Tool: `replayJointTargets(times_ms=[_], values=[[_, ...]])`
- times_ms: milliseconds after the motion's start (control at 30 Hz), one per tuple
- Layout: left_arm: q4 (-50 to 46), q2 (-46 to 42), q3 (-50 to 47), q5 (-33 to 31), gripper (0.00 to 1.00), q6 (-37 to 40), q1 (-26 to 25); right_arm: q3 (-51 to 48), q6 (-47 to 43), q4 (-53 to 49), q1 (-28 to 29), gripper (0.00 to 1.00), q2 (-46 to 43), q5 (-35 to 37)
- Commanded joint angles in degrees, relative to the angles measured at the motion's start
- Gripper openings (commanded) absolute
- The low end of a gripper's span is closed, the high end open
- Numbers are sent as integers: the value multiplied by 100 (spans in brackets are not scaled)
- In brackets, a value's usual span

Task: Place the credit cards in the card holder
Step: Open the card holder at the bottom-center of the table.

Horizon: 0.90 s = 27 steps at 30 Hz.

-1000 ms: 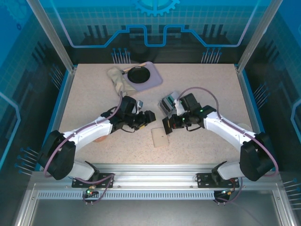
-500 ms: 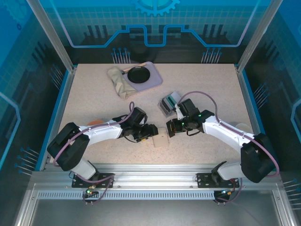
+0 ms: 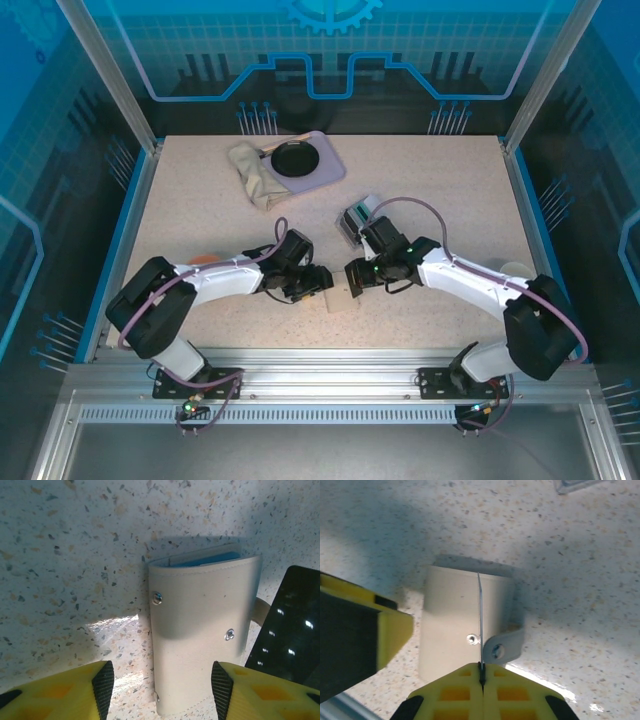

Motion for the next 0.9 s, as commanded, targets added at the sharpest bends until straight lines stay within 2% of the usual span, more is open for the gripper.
replayJointTargets(times_ms=[0,300,500,667,867], values=[[-52,120,192,1,56,-46,-39,4,82,-105,-100,1,36,294],[100,441,365,216,53,1,-62,-355,86,32,-349,1,10,146],[170,718,558,339,52,49,-138,-572,260,586,-520,1,27,-626],[344,903,706,508,54,80,-197,-634,408,864,-715,1,85,-1160],[358,1039,990,606,59,215,-285,-927,614,1200,-1178,2,-280,-1749]])
